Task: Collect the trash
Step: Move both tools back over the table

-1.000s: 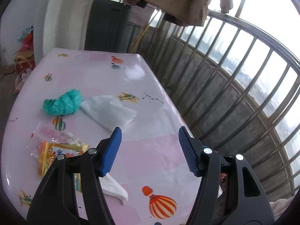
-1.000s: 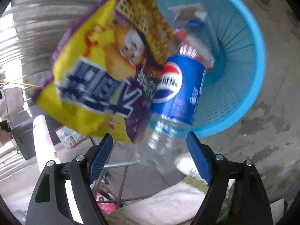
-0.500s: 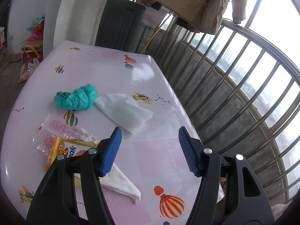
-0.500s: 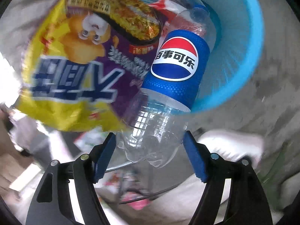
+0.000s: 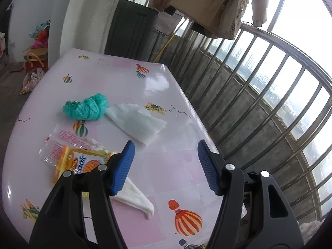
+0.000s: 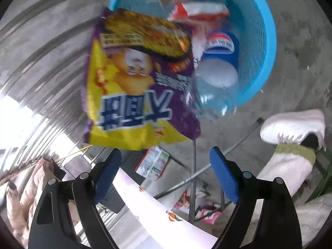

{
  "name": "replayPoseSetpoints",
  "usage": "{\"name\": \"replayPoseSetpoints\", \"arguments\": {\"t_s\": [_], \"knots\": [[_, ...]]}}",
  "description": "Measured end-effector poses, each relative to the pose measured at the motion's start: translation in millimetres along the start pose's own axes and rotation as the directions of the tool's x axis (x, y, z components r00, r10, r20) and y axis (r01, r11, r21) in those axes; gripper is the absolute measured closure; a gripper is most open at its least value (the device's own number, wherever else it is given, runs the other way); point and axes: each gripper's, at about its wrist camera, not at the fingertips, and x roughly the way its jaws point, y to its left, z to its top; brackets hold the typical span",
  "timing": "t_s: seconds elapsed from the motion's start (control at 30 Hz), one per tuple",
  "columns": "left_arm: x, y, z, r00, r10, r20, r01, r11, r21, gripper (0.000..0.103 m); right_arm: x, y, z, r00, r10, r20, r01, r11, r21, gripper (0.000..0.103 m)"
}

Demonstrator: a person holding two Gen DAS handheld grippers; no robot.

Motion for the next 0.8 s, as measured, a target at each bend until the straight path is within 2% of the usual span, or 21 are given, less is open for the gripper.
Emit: {"name": "replayPoseSetpoints", "arguments": {"t_s": [0.07,0.17,0.23,0.3,0.33,0.4,0.43,0.5,0.53,0.57,0.6,0.63,0.7,0.77,0.8], "knots": [[-3,4,1,1.000,0.006,0.010,-0.006,1.000,-0.008,0.044,-10,7,-7,1.000,-0.013,0.025,0.015,0.999,-0.045,0.018],[-8,13,1,1.000,0.017,0.025,-0.017,1.000,-0.019,0.044,-27,26,-27,0.998,-0.033,0.053,0.042,0.981,-0.190,0.018],[-15,20,2,0.999,0.028,0.047,-0.027,0.999,-0.020,0.044,-45,46,-61,0.997,-0.033,0.064,0.053,0.939,-0.340,0.018],[-21,29,3,0.997,0.047,0.066,-0.046,0.999,-0.019,0.044,-59,65,-95,0.998,-0.016,0.065,0.045,0.874,-0.484,0.018],[-23,32,4,0.996,0.056,0.069,-0.055,0.998,-0.019,0.044,-65,76,-115,0.998,-0.012,0.069,0.049,0.829,-0.558,0.018],[-25,40,6,0.995,0.074,0.071,-0.073,0.997,-0.022,0.044,-69,100,-162,0.998,-0.006,0.069,0.054,0.704,-0.708,0.018],[-26,45,6,0.994,0.082,0.070,-0.080,0.996,-0.025,0.044,-68,108,-178,0.997,-0.015,0.071,0.063,0.656,-0.752,0.018],[-27,52,7,0.993,0.096,0.069,-0.094,0.995,-0.037,0.044,-56,127,-228,0.997,-0.046,0.064,0.078,0.501,-0.862,0.018],[-28,56,7,0.992,0.104,0.072,-0.101,0.994,-0.045,0.044,-48,130,-245,0.996,-0.066,0.058,0.081,0.448,-0.890,0.018],[-28,60,7,0.991,0.109,0.073,-0.106,0.993,-0.050,0.044,-32,134,-273,0.994,-0.102,0.046,0.081,0.365,-0.928,0.018],[-28,64,6,0.990,0.120,0.071,-0.116,0.992,-0.057,0.044,-20,135,-291,0.992,-0.123,0.033,0.070,0.313,-0.947,0.018],[-28,67,4,0.989,0.129,0.070,-0.125,0.990,-0.062,0.044,-4,136,-313,0.988,-0.154,0.018,0.055,0.241,-0.969,0.018],[-25,76,2,0.987,0.148,0.058,-0.143,0.987,-0.076,0.044,35,130,-361,0.970,-0.242,0.021,0.044,0.087,-0.995,0.018],[-22,85,2,0.985,0.164,0.053,-0.159,0.983,-0.090,0.044,66,121,-394,0.953,-0.302,0.017,0.015,-0.009,-1.000,0.018],[-19,89,5,0.984,0.169,0.058,-0.163,0.983,-0.088,0.044,89,114,-419,0.939,-0.343,0.012,-0.015,-0.077,-0.997,0.018]]}}
